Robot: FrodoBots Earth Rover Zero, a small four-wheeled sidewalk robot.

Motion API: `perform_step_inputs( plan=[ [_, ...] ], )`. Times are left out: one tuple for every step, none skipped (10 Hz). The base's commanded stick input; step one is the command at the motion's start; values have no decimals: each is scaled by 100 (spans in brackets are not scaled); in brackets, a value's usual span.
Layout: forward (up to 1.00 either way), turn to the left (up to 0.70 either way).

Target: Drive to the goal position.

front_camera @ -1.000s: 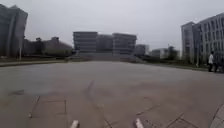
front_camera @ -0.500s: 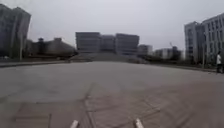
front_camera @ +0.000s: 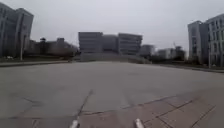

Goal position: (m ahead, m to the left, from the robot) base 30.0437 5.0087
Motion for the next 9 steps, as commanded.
perform_step_inputs(
  plan=[
    [100,2],
    [100,2],
    [100,2],
    [100,2],
    [100,2],
    [100,2],
    [100,2],
    [100,2],
    [100,2]
  ],
)
